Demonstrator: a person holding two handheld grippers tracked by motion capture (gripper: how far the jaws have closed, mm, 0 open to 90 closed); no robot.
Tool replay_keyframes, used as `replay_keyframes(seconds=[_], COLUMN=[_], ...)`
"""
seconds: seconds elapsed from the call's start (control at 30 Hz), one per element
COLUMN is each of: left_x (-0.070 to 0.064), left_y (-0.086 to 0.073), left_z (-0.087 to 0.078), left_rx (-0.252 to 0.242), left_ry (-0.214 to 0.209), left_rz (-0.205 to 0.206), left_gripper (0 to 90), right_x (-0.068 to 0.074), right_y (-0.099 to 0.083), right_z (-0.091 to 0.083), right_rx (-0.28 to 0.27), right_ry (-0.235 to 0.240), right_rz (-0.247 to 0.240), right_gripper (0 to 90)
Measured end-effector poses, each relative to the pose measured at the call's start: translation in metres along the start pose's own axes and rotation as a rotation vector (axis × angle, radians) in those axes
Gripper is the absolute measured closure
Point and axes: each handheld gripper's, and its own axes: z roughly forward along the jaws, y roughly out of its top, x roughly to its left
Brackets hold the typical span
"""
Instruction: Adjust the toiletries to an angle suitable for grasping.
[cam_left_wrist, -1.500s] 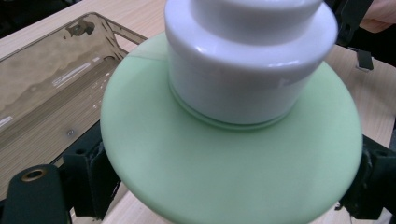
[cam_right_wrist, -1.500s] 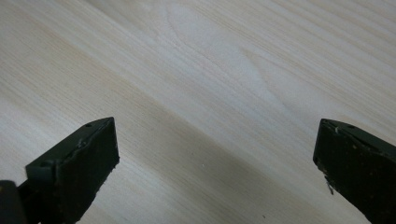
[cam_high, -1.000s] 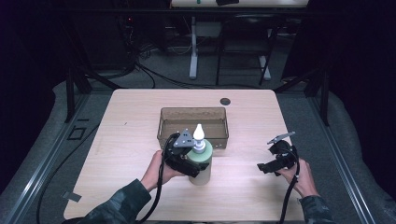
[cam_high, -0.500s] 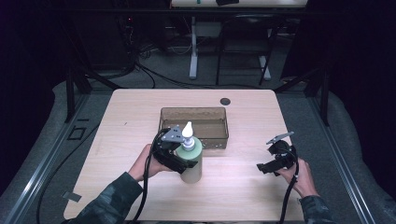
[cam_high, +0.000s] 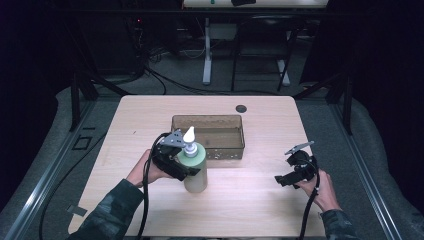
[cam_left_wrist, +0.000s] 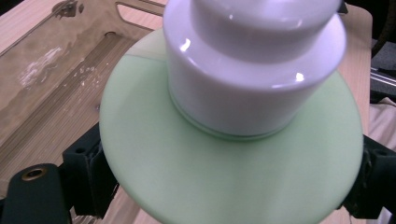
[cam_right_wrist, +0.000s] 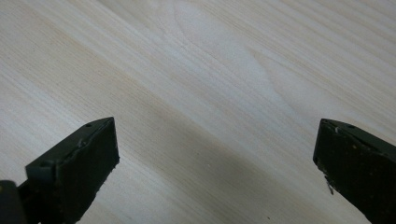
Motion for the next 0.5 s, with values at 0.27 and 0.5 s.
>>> replay_keyframes(seconds=[0.27, 0.5], left_x=[-0.007, -0.019], left_y=[-0.005, -0.006], left_z=[-0.007, -0.013], left_rx=[-0.027, -0.080], left_ry=[0.072, 0.157], left_rz=[-0.061, -0.129], left_gripper=[9.8, 2.0], right_x=[0.000, 0.000], right_y=[0.000, 0.000], right_z=[0.000, 0.000], right_rx=[0.007, 0.011], right_ry=[0.000, 0.000], right_rz=[-0.004, -0.004], right_gripper=[0.0, 0.0])
